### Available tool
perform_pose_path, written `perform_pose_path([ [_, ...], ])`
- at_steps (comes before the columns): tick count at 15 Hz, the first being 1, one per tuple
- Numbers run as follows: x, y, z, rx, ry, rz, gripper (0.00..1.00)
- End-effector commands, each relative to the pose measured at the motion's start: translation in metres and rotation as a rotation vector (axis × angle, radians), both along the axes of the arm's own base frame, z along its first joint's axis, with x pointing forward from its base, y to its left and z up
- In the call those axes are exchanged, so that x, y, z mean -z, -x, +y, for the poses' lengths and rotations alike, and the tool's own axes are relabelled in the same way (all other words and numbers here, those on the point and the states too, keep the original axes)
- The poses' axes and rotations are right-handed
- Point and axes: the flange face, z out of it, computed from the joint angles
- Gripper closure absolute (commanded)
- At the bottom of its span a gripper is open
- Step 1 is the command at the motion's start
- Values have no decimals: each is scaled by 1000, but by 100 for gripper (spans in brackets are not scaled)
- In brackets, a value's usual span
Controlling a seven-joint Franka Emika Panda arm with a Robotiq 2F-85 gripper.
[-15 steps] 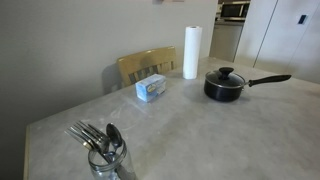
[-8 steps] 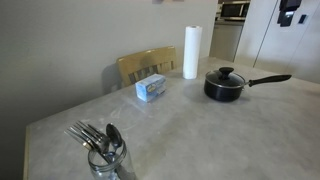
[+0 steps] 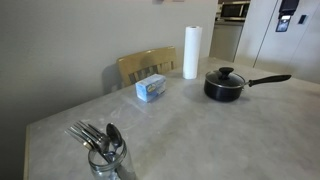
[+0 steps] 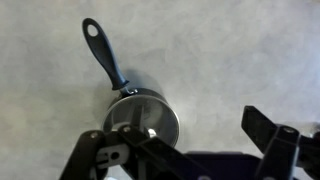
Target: Remove the glass lid from the black pot
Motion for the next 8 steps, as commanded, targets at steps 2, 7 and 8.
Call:
perform_pose_path([
  [2,49,-10,-15,55,-137,-15,0],
  [7,76,-34,-20,-119,-161,-152,0],
  [8,84,-37,-16,-185,-173,-162,0],
])
